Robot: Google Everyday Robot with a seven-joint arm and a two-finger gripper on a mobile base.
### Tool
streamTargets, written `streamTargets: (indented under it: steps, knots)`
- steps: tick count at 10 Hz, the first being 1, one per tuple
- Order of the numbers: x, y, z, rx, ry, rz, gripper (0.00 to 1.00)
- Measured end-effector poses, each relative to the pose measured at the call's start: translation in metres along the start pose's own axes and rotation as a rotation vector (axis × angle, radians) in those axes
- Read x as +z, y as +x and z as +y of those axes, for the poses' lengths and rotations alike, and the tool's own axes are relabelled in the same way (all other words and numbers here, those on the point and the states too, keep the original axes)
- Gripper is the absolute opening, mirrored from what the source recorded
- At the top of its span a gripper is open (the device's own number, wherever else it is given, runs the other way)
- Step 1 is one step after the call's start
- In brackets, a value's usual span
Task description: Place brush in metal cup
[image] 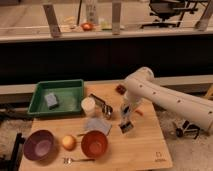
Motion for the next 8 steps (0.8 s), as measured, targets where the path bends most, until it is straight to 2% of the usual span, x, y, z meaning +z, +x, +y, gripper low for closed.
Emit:
streamTargets:
  steps: [2,8]
  knots:
    - [-0.005,-0.002,-0.011,-0.06,-0.012,-0.02,0.0]
    - [-0.019,0.002,-0.034,-0.155,-0.032,-0.066,0.0]
